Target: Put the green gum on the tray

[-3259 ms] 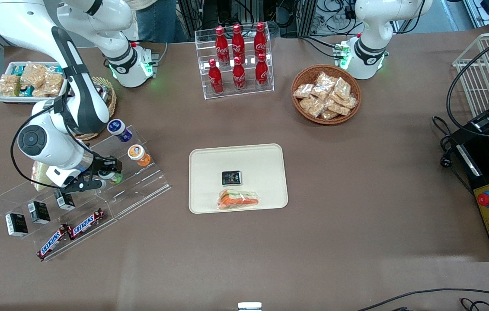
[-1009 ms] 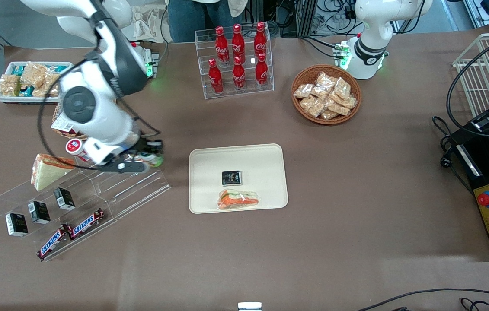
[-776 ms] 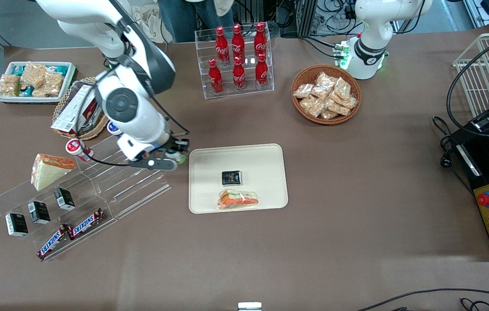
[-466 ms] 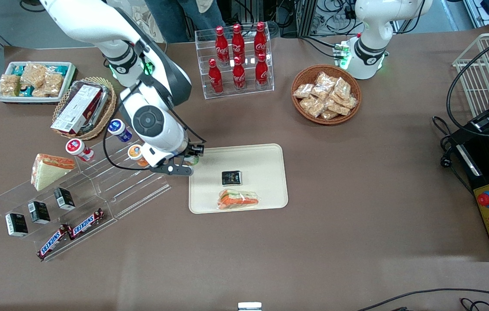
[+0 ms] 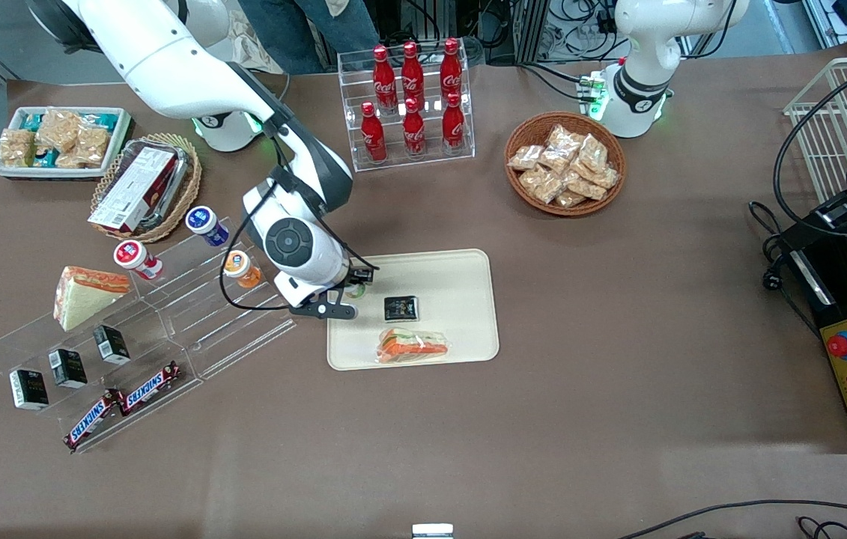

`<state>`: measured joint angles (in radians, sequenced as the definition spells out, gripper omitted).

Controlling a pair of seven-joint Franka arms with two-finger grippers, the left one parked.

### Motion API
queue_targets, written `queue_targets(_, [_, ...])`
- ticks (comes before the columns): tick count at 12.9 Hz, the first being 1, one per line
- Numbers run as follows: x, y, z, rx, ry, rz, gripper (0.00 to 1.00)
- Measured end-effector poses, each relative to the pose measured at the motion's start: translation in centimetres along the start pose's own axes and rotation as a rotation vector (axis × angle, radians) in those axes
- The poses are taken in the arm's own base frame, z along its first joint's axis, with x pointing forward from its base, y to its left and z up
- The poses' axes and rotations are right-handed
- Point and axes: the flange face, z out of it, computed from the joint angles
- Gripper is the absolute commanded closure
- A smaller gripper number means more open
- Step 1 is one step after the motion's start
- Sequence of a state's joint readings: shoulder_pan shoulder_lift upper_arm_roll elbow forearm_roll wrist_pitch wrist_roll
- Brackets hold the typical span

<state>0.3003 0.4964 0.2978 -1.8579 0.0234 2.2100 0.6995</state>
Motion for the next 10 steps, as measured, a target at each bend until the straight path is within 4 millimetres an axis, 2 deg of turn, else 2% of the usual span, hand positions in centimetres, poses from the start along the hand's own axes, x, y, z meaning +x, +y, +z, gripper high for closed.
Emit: queue_targets(10, [0.5,0.3,2.3,-0.011,-0.017,0.006,0.54])
